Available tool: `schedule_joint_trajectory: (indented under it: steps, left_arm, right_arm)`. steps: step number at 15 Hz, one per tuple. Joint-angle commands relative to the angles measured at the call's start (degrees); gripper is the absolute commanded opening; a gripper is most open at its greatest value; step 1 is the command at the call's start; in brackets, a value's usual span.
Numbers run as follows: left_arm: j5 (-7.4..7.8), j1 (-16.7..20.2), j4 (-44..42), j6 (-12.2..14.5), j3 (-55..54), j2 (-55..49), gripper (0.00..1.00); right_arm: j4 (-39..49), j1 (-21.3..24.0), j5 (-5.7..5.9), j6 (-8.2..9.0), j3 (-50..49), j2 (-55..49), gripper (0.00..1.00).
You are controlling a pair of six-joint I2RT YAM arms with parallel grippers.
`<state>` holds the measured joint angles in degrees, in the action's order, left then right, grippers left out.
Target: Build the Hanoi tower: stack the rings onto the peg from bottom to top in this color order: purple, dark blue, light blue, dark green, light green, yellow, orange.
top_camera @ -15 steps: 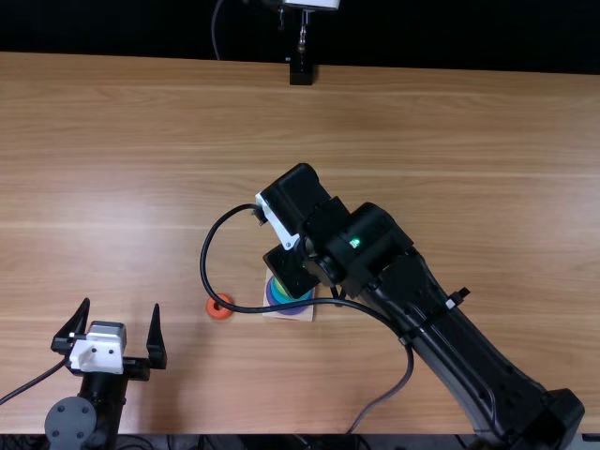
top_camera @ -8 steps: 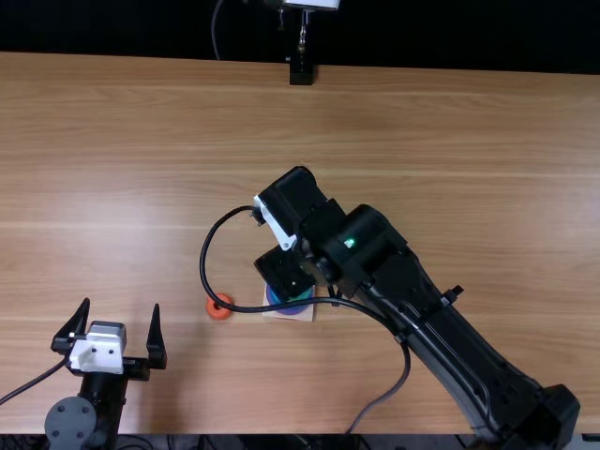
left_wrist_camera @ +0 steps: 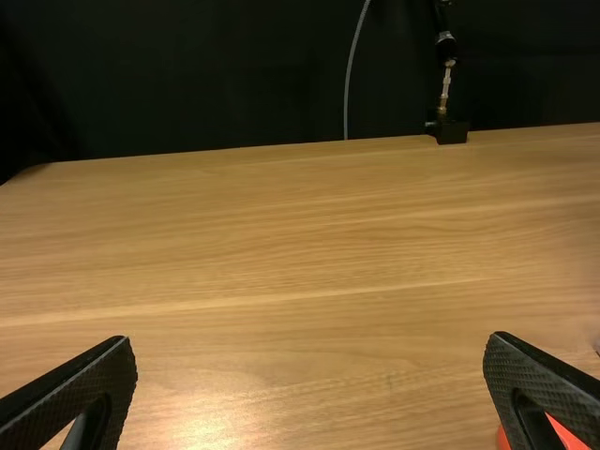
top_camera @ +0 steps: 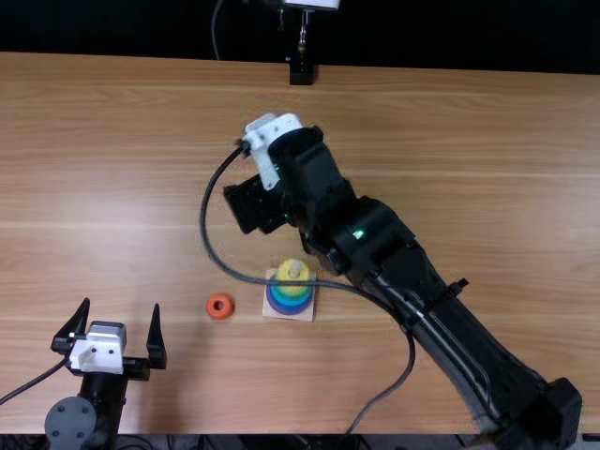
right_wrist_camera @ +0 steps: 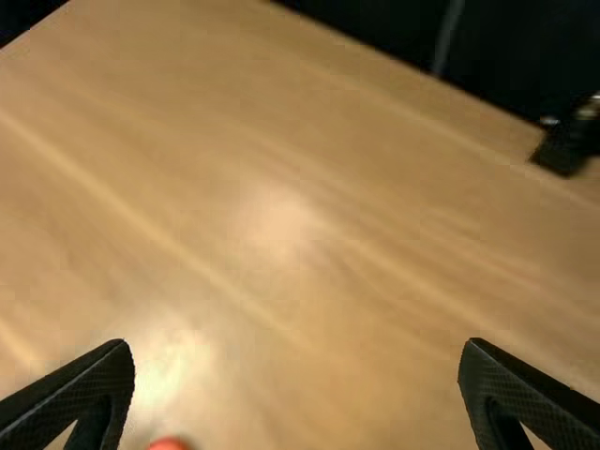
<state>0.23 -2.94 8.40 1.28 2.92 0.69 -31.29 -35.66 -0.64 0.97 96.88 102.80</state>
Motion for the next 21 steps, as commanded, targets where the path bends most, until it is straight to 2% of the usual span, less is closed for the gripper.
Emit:
schedule_joint_trajectory:
  steps: [1, 2, 4, 6, 10, 12, 14, 15, 16, 17, 21]
  left_arm:
    - [0.19, 0.2, 1.1, 0.4, -2.9, -0.7, 1.00]
    - [0.19, 0.2, 1.1, 0.4, -2.9, -0.7, 1.00]
    - [0.19, 0.2, 1.1, 0.4, -2.9, -0.7, 1.00]
    - [0.19, 0.2, 1.1, 0.4, -2.9, -0.7, 1.00]
    - [0.19, 0.2, 1.1, 0.4, -2.9, -0.7, 1.00]
    - [0.19, 0.2, 1.1, 0.4, -2.9, -0.7, 1.00]
    - [0.19, 0.2, 1.1, 0.4, -2.9, -0.7, 1.00]
    - [0.19, 0.2, 1.1, 0.4, -2.9, -0.7, 1.00]
    - [0.19, 0.2, 1.1, 0.4, -2.9, -0.7, 1.00]
    - [0.19, 0.2, 1.1, 0.4, -2.9, -0.7, 1.00]
    - [0.19, 0.2, 1.1, 0.4, -2.9, -0.7, 1.00]
  right_arm:
    - [3.3, 5.1, 0.22, -0.02, -5.1, -2.3, 1.00]
    - [7.7, 7.0, 0.22, -0.13, -8.6, -8.1, 1.00]
    - [16.8, 14.2, -0.09, -0.13, -18.5, -21.7, 1.00]
    - [24.9, 18.7, 0.22, -0.02, -29.5, -33.0, 1.00]
    - [32.6, 27.8, 0.12, -0.23, -57.4, -59.6, 1.00]
    - [35.0, 30.0, 0.33, -0.23, -69.1, -73.7, 1.00]
    - [35.0, 30.1, 0.75, -0.23, -78.8, -82.1, 1.00]
    - [35.0, 30.3, 2.75, -0.13, -83.4, -85.1, 1.00]
    - [35.0, 30.6, 5.92, -0.13, -87.3, -88.5, 1.00]
    - [34.9, 31.0, 7.61, -0.13, -90.5, -91.9, 1.00]
    - [32.7, 30.9, 7.71, -0.55, -95.9, -99.7, 1.00]
